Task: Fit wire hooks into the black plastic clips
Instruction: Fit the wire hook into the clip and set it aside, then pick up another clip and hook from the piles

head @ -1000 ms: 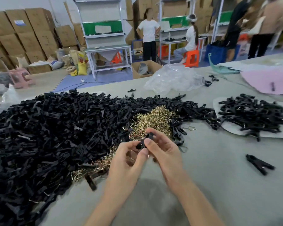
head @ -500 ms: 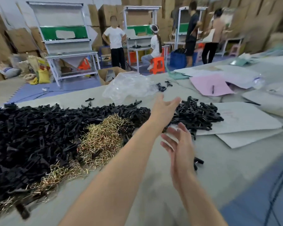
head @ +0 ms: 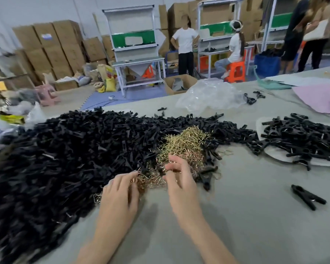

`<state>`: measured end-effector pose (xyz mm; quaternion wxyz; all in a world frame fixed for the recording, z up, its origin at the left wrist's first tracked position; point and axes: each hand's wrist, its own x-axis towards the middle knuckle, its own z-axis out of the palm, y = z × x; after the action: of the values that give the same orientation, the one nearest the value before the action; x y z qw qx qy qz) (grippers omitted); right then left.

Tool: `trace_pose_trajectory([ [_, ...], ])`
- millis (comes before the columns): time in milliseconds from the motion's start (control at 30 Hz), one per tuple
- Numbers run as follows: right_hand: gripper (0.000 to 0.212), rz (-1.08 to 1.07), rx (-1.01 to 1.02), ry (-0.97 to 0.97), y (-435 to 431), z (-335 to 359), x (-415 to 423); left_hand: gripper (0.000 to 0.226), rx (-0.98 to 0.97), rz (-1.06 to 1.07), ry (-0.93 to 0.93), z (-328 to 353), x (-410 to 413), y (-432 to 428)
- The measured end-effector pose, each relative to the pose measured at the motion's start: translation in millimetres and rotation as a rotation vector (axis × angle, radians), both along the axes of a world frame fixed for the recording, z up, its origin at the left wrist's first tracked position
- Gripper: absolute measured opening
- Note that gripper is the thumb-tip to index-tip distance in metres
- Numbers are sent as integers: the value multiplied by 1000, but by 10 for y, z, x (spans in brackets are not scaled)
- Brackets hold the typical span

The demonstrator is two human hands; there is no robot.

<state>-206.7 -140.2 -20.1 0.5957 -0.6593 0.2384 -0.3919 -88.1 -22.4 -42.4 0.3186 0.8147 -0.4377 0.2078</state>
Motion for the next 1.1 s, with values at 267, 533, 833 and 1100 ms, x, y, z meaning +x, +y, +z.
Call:
trace_pose_trajectory([
  [267,35,-61,-552,227,195,-80,640,51,154,375,11,18,610,263],
  [533,33,-100,-744,231,49,-110,855,35,136,337,-91,-18,867,157],
  [833,33,-69,-659,172,15,-141,862,21,-31,297,28,30,862,206],
  [1100,37,2,-489,69,-15,-104,821,25,-342,161,130,141,734,233],
])
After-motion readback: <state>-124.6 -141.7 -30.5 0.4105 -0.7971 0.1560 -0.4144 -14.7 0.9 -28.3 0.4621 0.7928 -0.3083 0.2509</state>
